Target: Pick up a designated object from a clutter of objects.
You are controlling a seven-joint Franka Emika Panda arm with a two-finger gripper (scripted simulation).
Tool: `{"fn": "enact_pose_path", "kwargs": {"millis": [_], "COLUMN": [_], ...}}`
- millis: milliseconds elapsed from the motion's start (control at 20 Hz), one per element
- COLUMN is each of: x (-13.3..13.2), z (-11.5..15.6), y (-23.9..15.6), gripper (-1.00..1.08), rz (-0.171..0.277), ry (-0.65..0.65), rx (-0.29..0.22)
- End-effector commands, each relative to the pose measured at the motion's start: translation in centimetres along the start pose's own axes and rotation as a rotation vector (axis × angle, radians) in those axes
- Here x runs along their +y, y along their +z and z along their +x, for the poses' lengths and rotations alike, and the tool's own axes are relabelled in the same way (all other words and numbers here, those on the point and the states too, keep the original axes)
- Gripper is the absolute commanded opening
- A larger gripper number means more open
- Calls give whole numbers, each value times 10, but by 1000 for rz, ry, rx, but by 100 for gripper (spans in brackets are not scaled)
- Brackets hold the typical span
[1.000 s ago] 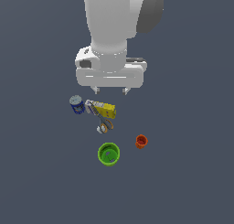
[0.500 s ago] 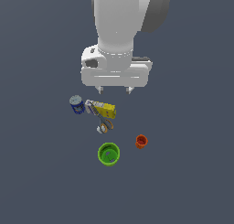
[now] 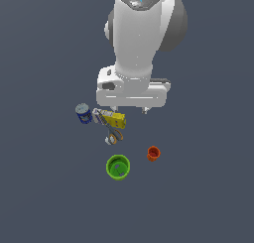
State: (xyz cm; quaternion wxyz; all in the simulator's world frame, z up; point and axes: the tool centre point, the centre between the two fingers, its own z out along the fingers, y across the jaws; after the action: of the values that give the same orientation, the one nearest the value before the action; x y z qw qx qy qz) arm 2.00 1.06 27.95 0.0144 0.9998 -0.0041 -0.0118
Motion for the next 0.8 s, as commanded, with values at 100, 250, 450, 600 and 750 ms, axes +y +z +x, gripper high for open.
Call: {"fn": "enact_pose_path", "kwargs": {"millis": [100,250,450,600,750], "x": [-19,-36,-60,-77,-90], "z": [17,29,43,49,53], "y": [31,58,97,124,146], "gripper": [100,100,100,100,100], "rz": [2,5,11,16,20], "ry": [5,10,18,23,27], "rx": [4,9,14,17,20]}}
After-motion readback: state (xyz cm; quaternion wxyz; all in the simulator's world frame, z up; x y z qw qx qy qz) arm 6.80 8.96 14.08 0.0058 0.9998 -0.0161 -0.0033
